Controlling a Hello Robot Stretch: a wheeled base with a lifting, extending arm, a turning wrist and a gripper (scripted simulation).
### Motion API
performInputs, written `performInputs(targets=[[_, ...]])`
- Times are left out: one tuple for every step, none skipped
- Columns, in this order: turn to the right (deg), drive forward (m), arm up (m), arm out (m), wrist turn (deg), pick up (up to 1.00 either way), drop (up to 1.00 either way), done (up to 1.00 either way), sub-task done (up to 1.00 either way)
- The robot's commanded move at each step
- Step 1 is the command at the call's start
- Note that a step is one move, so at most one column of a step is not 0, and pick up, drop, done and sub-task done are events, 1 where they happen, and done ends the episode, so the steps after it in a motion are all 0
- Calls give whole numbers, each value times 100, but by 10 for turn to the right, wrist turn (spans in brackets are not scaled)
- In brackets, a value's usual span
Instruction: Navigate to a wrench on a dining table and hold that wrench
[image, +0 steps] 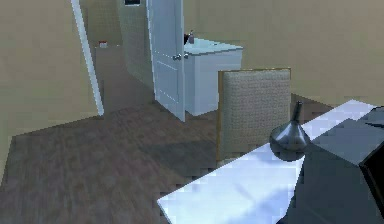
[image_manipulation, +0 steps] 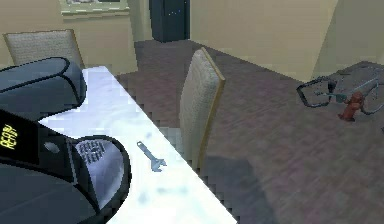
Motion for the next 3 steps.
performInputs(targets=[[-90,0,0,0,0,0,0,0,0],[0,0,50,0,0,0,0,0,0],[0,0,38,0,0,0,0,0,0]])
